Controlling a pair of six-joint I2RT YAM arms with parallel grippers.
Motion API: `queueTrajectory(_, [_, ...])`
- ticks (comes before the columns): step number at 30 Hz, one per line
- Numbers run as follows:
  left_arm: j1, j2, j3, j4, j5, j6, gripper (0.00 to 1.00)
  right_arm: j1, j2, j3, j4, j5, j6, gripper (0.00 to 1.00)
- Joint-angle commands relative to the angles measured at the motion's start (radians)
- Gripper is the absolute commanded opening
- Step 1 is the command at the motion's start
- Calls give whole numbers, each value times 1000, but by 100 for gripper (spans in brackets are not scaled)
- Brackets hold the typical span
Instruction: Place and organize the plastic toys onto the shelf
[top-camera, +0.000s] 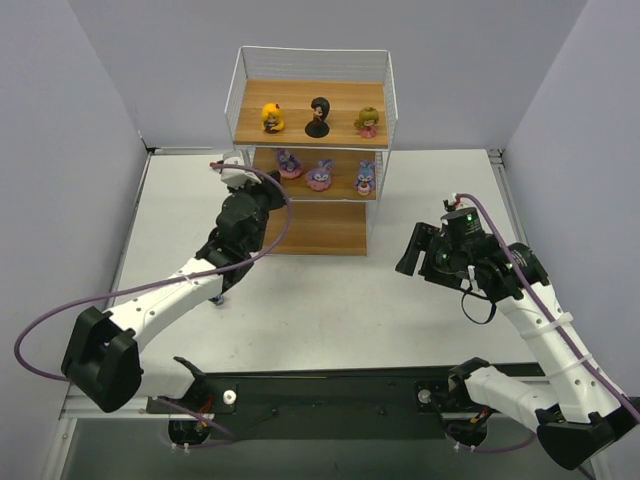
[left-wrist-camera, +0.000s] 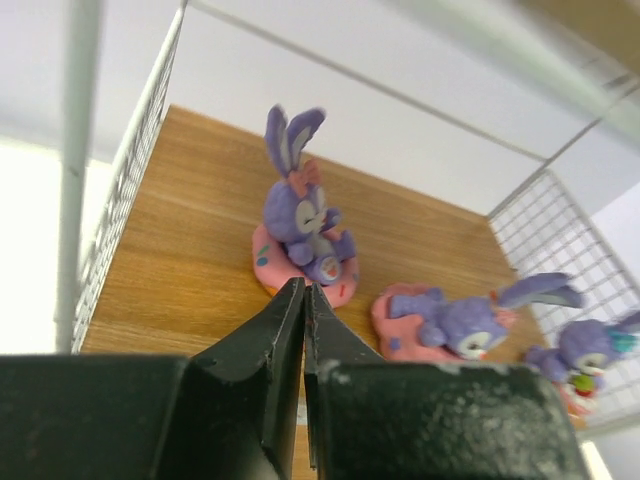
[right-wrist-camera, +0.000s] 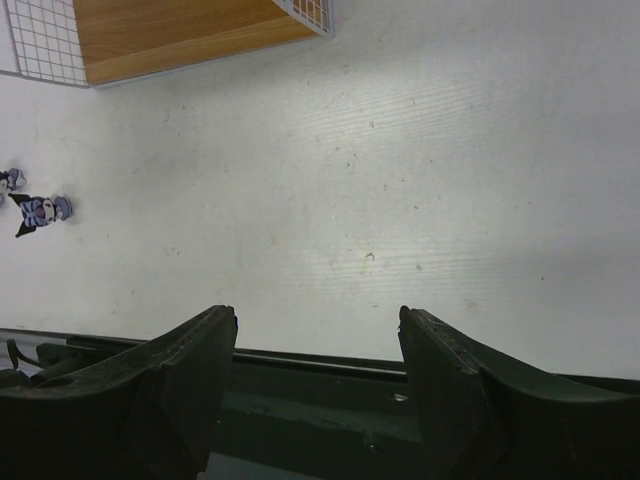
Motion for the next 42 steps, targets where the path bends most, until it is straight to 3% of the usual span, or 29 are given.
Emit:
queueTrajectory(1, [-2,-111,6,-31,67,27,15,27,-18,-1,71,-2,-36,67])
queueTrajectory(10, [4,-318,-15,-289,100,25,22,226,38,54,275,147,-113,66])
queueTrajectory(15, [35,-398,11,-585,84,-45,31,266,120,135,397,172,-218,68])
queueTrajectory(19, [61,-467,26,-760,129,-77,46,310,186,201,502,180,-350,73])
queueTrajectory(20, [66,-480,23,-812,141,-79,56,341,212,215,520,189,-379,75])
queueTrajectory(22, [72,-512,26,-873,186,-68,65,376,234,236,583,201,-476,76])
queueTrajectory(27, [87,-562,48,-1083,238,-47,88,543,318,264,707,324,-636,81])
queueTrajectory(32, [95,-637,51,-1274,158,-25,89,640,422,272,856,432,-813,81])
queueTrajectory(42, [110,-828,-132,-1254,239,-21,89,666,645,356,1088,589,-978,75])
